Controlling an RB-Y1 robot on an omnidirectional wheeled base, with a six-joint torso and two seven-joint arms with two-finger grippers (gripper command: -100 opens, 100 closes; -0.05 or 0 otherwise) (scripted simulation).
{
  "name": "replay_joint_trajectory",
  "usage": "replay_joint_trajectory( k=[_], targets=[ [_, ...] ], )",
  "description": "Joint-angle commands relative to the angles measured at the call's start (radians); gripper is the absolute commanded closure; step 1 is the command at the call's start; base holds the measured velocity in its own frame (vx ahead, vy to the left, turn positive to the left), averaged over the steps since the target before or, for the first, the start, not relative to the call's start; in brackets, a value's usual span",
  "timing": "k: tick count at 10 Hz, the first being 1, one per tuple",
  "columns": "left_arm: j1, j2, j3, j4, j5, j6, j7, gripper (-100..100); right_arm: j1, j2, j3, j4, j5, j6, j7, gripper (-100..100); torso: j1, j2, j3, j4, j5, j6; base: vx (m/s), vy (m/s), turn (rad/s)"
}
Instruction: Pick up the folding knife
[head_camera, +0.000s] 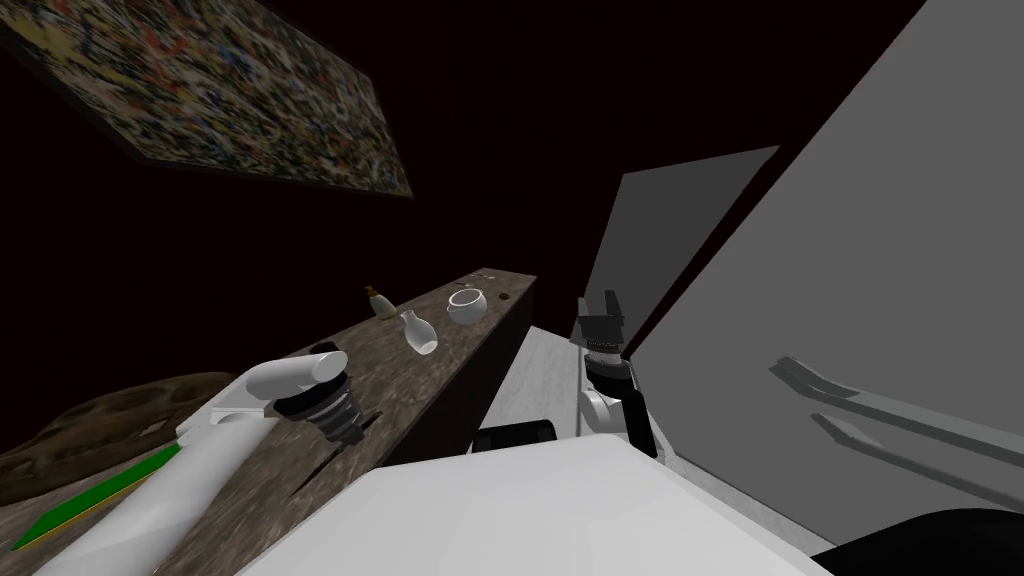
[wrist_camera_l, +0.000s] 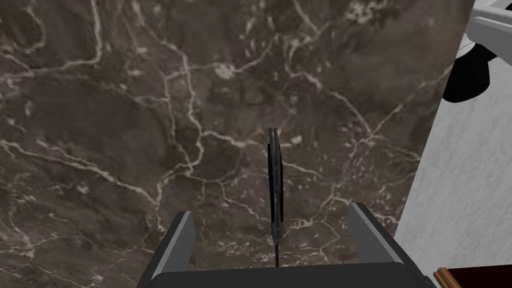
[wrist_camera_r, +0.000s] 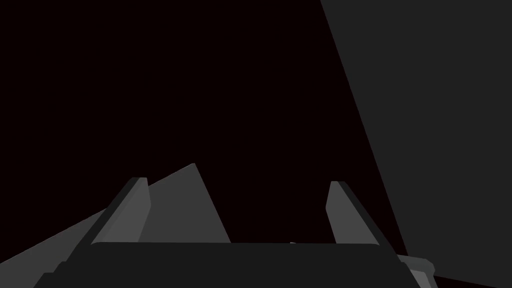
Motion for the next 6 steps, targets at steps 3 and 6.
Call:
replay_joint_trajectory(
  k=[3,6],
  targets=[
    [-0.025,0.000,0.002,0.091,-0.021,-0.041,-0.019,-100,0.000,0.000,0.000,0.000,0.000,0.000,0.000,0,-0.001,0.001,0.001,0.000,0.000,-0.001,-0.076,-0.012,-0.094],
    [-0.044,-0.002,0.005,0.161,-0.038,-0.071,-0.033,-100,0.000,0.000,0.000,0.000,0.000,0.000,0.000,0,0.000,0.000,0.000,0.000,0.000,-0.001,-0.064,-0.002,-0.112]
  ],
)
